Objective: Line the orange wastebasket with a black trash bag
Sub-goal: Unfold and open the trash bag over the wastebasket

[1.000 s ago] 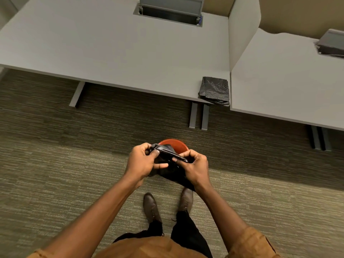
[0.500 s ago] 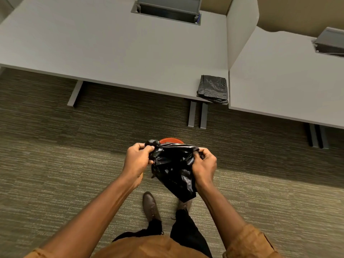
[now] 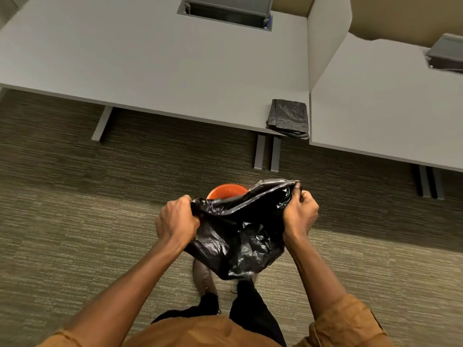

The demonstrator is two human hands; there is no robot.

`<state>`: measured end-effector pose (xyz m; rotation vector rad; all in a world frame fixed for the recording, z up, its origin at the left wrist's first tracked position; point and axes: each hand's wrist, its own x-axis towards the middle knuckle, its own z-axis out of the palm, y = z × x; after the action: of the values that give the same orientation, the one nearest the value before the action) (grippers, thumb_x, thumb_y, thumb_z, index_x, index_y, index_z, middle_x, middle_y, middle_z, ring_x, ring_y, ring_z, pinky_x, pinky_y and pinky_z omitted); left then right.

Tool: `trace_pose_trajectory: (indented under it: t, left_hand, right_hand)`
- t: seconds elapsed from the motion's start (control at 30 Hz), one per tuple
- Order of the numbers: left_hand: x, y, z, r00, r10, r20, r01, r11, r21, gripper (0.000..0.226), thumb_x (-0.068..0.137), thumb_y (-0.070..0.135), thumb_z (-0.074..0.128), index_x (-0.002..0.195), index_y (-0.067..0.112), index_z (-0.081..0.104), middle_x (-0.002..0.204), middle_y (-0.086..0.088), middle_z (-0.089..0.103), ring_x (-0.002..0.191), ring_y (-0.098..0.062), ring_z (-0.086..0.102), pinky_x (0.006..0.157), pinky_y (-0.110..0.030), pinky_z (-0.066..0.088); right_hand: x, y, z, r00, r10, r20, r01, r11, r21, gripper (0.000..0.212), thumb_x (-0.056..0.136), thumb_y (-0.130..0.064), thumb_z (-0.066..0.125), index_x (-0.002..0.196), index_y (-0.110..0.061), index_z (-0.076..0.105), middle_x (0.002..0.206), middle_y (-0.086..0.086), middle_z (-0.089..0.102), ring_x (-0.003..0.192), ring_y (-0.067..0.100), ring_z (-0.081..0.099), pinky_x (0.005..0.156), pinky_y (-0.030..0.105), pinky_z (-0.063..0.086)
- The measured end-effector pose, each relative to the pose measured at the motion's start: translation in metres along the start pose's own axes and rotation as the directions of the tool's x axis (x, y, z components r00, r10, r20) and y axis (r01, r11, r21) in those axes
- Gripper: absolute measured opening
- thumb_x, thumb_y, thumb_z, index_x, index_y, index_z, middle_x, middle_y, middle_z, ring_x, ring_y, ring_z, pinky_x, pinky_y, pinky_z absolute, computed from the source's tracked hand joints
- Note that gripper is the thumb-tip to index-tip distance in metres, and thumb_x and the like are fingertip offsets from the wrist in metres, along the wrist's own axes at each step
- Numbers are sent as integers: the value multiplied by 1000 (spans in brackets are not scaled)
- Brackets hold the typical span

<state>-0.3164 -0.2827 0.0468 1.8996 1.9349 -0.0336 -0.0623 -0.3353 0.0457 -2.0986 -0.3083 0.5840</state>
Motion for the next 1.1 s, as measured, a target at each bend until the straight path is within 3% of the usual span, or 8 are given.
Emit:
trace_pose_trajectory:
  t: [0.17,0.27,0.4,0.57,0.7,0.83,1.0,1.1]
  left_hand:
    - [22,-25,-6,979,-201,37,198,978,72,16,94,19,80,106,11,73,93,-9,75,79,-26,63,70,-37,54]
    - [38,-41,-9,912,-384,145,407,893,-195,27,98,12,72,125,9,74,99,-10,78,74,-30,75,65,-39,65]
    - [52,-43,-11,777,-472,415,592,328,-736,37,104,-10,50,137,-3,67,136,-21,66,76,-27,68,36,-27,58]
    - [54,-38,-19,705,-306,640,604,-213,-768,30,106,-15,41,125,-12,64,135,-29,63,107,-40,68,82,-50,68]
    - [50,-37,-8,743,-342,575,631,72,-772,18,111,11,54,108,5,70,129,-18,68,124,-35,66,88,-55,64]
    - [49,-47,10,734,-375,566,679,363,-638,59,105,55,63,141,8,64,142,-15,63,131,-44,64,65,-56,69]
    - [59,-53,28,748,-505,431,633,346,-693,38,114,36,45,122,5,66,131,-22,71,114,-43,72,84,-65,66]
    - [66,-44,34,786,-543,296,562,426,-709,39,115,33,46,86,11,61,115,-20,73,100,-38,73,90,-61,66]
  right_hand:
    - [24,17,-14,968,14,252,0,998,-56,68,108,-60,50,86,2,66,76,14,69,72,19,58,65,40,44]
    - [32,25,-20,905,-6,425,81,984,-157,67,104,-65,54,84,-2,68,79,10,72,73,18,63,66,39,46]
    - [41,36,-16,833,11,553,205,922,-327,51,102,-53,67,75,-10,69,68,0,70,69,16,63,64,35,43]
    - [41,32,-2,972,44,232,76,871,-485,40,111,-44,55,86,-16,68,91,7,69,89,31,61,77,37,41]
    - [41,24,7,996,92,19,-82,950,-301,49,116,-44,40,92,-9,64,92,11,63,87,30,56,75,39,37]
    - [46,43,9,913,101,395,-41,987,-159,73,104,-74,43,71,-12,63,69,3,64,69,23,59,65,38,41]
    - [70,51,-3,481,250,840,210,897,-388,52,77,-57,91,98,-10,82,90,1,85,79,17,76,72,30,55]
    - [89,54,-2,542,278,793,298,819,-491,34,80,-40,95,102,-17,84,94,2,86,86,16,80,72,28,58]
